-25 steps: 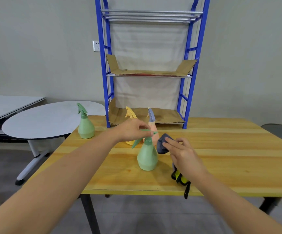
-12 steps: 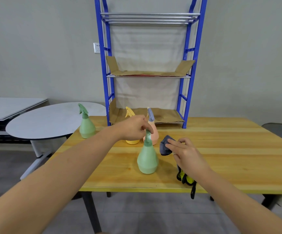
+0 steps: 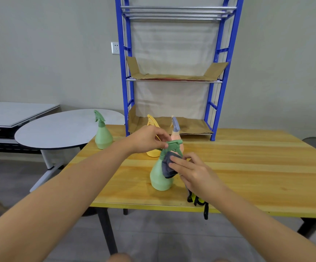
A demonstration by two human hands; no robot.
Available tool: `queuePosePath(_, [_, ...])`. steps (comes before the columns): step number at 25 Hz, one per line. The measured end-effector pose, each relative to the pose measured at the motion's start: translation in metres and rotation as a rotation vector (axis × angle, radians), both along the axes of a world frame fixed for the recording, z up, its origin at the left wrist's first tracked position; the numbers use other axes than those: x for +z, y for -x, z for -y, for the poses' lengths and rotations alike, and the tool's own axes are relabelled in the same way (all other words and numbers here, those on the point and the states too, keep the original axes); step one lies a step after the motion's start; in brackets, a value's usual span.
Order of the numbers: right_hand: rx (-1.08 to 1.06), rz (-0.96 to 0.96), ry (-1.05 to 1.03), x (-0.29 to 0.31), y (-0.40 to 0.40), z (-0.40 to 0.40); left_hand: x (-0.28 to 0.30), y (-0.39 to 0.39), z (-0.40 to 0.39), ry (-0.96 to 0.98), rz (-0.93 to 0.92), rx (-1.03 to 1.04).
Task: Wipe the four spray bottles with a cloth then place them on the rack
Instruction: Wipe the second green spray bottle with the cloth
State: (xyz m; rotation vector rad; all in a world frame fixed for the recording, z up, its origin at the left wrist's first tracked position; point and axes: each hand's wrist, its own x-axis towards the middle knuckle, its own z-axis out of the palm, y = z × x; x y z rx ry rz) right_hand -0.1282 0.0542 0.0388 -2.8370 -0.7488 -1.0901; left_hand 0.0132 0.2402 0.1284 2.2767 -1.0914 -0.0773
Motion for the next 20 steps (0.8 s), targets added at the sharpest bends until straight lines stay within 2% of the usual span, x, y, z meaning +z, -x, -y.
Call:
queuePosePath(5, [-0.049,0.026,0.054,-0.023,-0.027,-0.024,-0.01,-0.008,-0.007,0.055,0.013,0.05])
queuePosePath(8, [0.014,-0.109,0.285,-0.043,-0.019,-0.036,-0.017,-0.011,-0.007,0.085,0.024,0.079])
queuePosePath(10, [0.001,-0.118,0.355,-0.025,-0.02,-0.041,-0.018,-0.01,-0.005,0.084,0.051,0.087])
queuePosePath(13, [-0.068,-0.016,0.269,0.011,-0.037,-0.046,-0.017,-0.01,-0.001,0.088,0.088,0.097])
queuePosePath(15, [-0.116,-0.046,0.383,0.002,-0.036,-0.056,-0.015,-0.007,0.001,0.085,0.093,0.095])
queuePosePath(16, [-0.129,-0.102,0.438,-0.014,-0.032,-0.06,-0.015,-0.007,0.002,0.082,0.093,0.088])
queuePosePath(18, [-0.103,-0.272,0.334,-0.047,-0.023,-0.073,-0.014,-0.006,0.002,0.082,0.077,0.072])
queuePosePath(20, [0.123,-0.457,0.203,-0.051,-0.029,-0.079,-0.014,-0.005,0.001,0.093,0.066,0.068])
